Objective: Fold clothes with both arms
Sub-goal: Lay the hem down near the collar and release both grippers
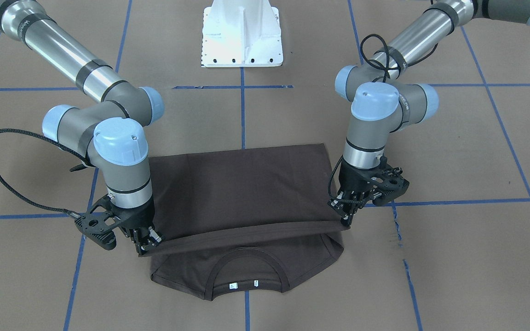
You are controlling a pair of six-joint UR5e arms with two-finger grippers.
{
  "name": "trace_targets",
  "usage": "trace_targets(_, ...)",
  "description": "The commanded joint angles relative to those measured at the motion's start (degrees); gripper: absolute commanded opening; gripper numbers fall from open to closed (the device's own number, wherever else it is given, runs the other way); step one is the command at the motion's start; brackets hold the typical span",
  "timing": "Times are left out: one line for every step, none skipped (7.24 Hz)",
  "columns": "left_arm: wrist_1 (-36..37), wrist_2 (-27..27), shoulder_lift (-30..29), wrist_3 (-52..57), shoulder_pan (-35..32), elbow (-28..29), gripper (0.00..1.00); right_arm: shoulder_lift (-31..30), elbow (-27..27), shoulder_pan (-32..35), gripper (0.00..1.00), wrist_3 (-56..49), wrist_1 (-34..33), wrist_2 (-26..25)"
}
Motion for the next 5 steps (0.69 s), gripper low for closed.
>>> trace_targets(-3.7, 0.0, -0.5, -0.1, 0.0, 3.9, 0.02, 1.3, -2.0, -0.1, 0.0, -0.1, 0.9, 0.0)
trace_targets(-4.4, 0.0, -0.5, -0.1, 0.0, 4.2, 0.05, 2.4, -2.8, 0.0, 0.0, -0.1, 0.9, 0.0)
trace_targets(-4.4, -0.1, -0.4, -0.2, 0.0, 4.2, 0.16, 3.7, -4.1, 0.0, 0.17, 0.0, 1.0, -0.1)
trace_targets(-4.7, -0.2, -0.2, -0.2, 0.0, 4.1, 0.29, 4.0, -4.4, 0.0, 0.36, 0.0, 0.9, -0.2)
trace_targets(-7.2, -0.6, 0.1, 0.0, -0.2, 3.3, 0.35, 4.3, -3.9, 0.1, 0.43, 0.7, 1.0, -0.2)
